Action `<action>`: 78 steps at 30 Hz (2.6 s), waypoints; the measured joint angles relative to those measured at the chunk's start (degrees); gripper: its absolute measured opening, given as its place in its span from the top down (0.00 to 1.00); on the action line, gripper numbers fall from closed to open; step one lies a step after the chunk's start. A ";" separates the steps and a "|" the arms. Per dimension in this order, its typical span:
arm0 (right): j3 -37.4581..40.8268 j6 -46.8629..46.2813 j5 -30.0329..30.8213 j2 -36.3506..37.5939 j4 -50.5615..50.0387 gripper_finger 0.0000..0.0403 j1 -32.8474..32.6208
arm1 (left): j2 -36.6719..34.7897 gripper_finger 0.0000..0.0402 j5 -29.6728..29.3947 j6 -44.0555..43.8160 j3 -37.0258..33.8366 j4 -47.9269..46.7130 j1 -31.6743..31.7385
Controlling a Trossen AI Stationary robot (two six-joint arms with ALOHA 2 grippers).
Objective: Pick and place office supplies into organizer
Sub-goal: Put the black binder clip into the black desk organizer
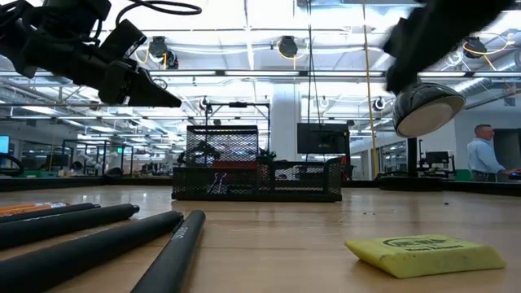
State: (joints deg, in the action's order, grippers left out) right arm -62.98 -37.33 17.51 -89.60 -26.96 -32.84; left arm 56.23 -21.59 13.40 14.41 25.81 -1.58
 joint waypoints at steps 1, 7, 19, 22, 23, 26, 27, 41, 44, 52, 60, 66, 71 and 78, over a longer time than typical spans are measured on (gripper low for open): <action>0.00 -3.11 -0.75 0.02 -1.27 0.64 -0.53 | -0.02 0.92 0.00 -0.58 0.00 0.06 0.02; 0.00 3.76 -11.86 0.02 -4.21 0.64 -3.08 | -0.02 0.92 -0.01 -0.45 0.00 0.04 0.00; -0.02 20.69 -20.78 0.02 -9.61 0.66 -0.30 | -0.02 0.92 -0.01 -0.19 0.00 -0.66 0.02; -0.02 23.16 -25.75 0.02 -10.96 0.66 0.29 | -0.02 0.92 -0.01 -0.17 0.00 -0.66 0.00; -0.02 24.43 -27.41 0.02 -11.41 0.66 0.35 | -0.02 0.92 -0.01 -0.14 0.00 -0.66 0.00; -0.02 29.19 -29.69 0.02 -12.47 0.66 0.36 | -0.02 0.92 0.00 -0.14 0.00 -0.66 0.00; -0.02 30.87 -29.76 0.02 -12.55 0.66 0.37 | -0.02 0.92 -0.01 -0.14 0.00 -0.66 0.00; 5.18 41.30 -28.24 -0.46 -9.32 0.65 0.63 | -0.02 0.92 -0.01 -0.03 0.00 -0.71 0.02; 6.17 41.24 -28.35 -0.46 -9.28 0.65 0.63 | -0.02 0.92 -0.01 0.04 0.00 -0.73 0.02; 10.50 40.30 -31.52 -0.46 -1.27 0.66 0.88 | -0.02 0.92 0.00 0.29 0.00 -0.73 0.01; 12.28 38.64 -31.56 -0.48 -0.19 0.70 0.90 | -0.02 0.92 0.00 0.40 0.00 -0.75 0.01; 12.68 38.00 -31.59 -0.48 0.09 0.78 1.03 | -0.02 0.92 -0.01 0.38 0.00 -0.74 0.00; 12.68 37.17 -32.84 -0.48 1.92 0.88 1.38 | -0.02 0.92 -0.01 0.36 0.00 -0.73 0.02; 12.57 35.67 -34.87 -0.42 2.19 0.99 1.38 | -0.02 0.92 -0.01 0.22 0.02 -0.73 0.02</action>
State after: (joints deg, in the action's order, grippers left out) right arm -50.41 -1.66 -17.36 -90.02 -24.77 -31.46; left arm 56.21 -21.61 13.62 14.44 25.08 -1.56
